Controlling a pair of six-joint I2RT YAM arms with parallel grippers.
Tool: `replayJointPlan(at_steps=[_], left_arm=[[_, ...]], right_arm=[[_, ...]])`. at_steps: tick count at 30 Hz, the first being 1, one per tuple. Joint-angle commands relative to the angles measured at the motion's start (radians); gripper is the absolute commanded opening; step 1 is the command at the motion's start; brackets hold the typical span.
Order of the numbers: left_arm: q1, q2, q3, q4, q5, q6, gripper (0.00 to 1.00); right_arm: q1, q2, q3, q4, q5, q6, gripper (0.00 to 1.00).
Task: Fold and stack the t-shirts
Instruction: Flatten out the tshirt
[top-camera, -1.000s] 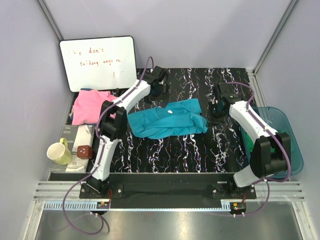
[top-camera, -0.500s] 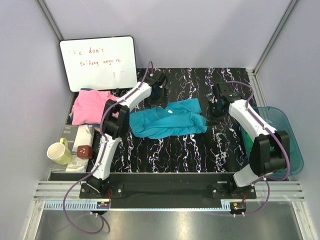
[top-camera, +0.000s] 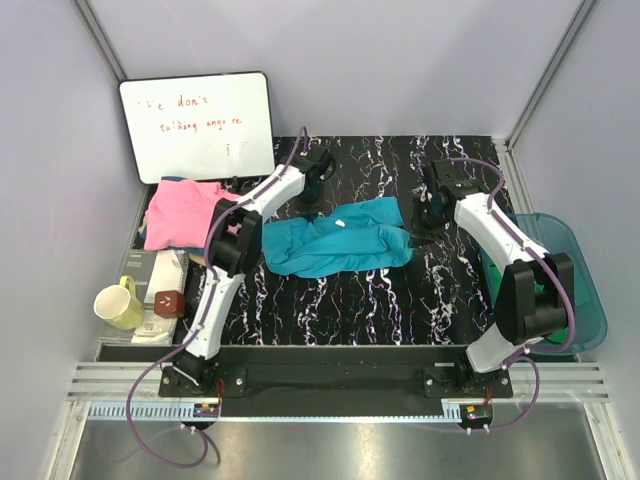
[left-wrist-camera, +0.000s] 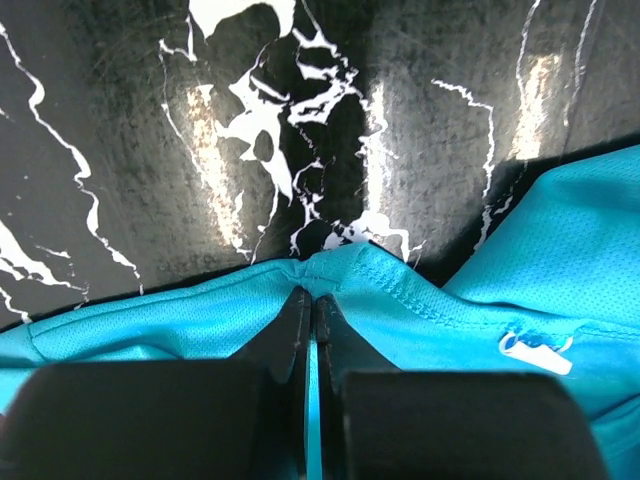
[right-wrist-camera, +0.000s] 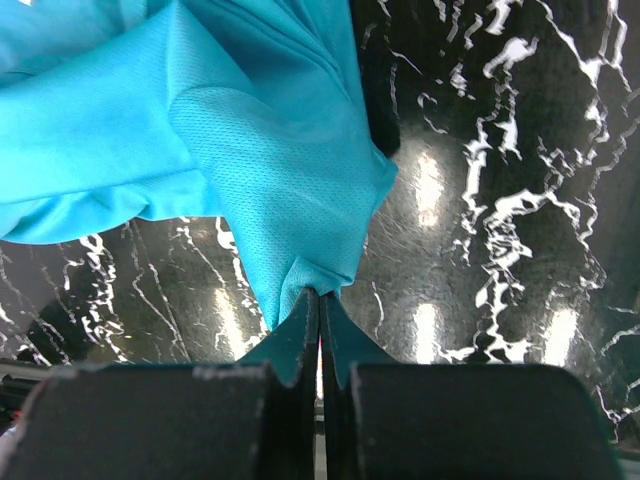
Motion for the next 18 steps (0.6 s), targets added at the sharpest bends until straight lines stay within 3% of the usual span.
replayJointPlan(at_steps=[1, 9, 18], left_arm=[[0.017, -0.051, 0.008, -0.033, -0.058, 0.004, 0.00], [0.076, -0.441, -0.224, -0.030, -0.178, -0.045, 0.00], [0.185, -0.774, -0.532, -0.025, -0.282, -0.185, 0.00]], right_arm=[[-0.004, 0.035, 0.086, 0.027, -0.031, -0.027, 0.00], [-0.004, 0.198, 0.311, 0.048, -0.076, -0.094, 0.00], [0.002, 0.537, 0.910, 0.111, -0.260, -0.064, 0.00]])
